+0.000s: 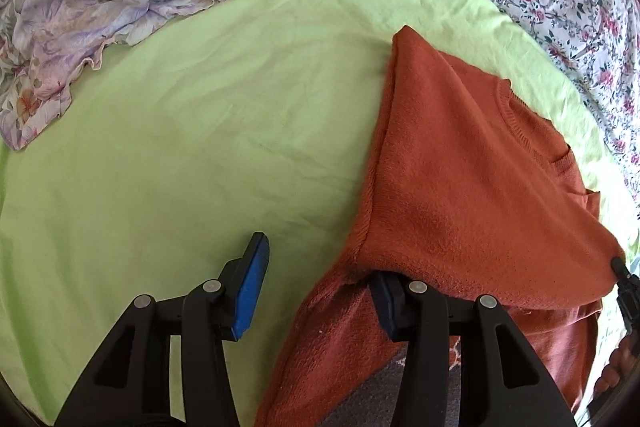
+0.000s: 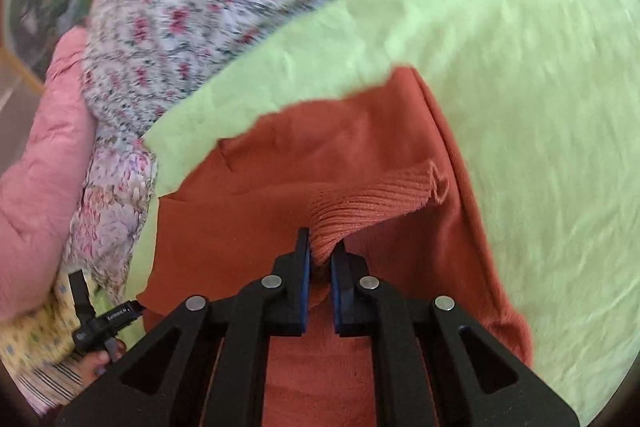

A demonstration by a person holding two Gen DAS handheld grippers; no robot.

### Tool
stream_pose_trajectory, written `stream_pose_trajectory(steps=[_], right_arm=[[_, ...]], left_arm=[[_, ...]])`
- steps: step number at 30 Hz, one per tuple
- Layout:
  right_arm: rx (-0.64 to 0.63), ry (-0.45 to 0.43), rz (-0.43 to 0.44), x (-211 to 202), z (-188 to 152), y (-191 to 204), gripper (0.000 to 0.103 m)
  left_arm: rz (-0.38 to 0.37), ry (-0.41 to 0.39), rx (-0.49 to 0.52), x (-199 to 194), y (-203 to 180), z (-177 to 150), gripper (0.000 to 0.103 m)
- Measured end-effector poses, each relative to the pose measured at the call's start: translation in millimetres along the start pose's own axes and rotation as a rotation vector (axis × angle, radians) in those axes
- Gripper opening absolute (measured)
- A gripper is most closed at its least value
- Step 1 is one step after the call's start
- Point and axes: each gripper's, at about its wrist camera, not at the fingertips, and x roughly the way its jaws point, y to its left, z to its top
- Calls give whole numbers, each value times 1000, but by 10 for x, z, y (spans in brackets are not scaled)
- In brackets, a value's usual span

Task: Fold small clothes

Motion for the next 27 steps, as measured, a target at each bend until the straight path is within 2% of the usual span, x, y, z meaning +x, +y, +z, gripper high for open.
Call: stream_pose_trajectory(steps=[4, 6, 11, 14, 15, 17, 19, 22, 23, 24, 27], right_arm=[[2, 145, -86, 228, -44, -93, 13], [20, 183, -135, 244, -102, -161, 18], [52, 167, -180, 28, -119, -297, 20], [77, 145, -167, -71, -91, -343, 21], [84, 140, -165, -77, -76, -364, 22], [103, 135, -153, -59, -54, -422, 34], [118, 119, -113, -15, -52, -425, 36], [114, 131, -89, 109, -58, -408, 32], [102, 137, -86, 134, -50, -380, 13], [85, 136, -99, 110, -20, -320, 10], [80, 89, -89, -153, 103, -123, 10]], left_arm=[[-4, 4, -14, 11, 4, 6, 49], [-6, 10, -21, 8, 22, 7, 49], [-21, 22, -37, -34, 73, -15, 51], [-33, 30, -54, -36, 103, -27, 51], [-39, 34, -68, -35, 118, -23, 51], [-45, 39, -91, -31, 136, -22, 51], [-46, 44, -109, -26, 146, -17, 51], [-42, 47, -112, -22, 142, -23, 51], [-41, 48, -109, -23, 139, -22, 51], [-41, 50, -106, -26, 137, -20, 51], [-39, 51, -98, -27, 131, -21, 51]])
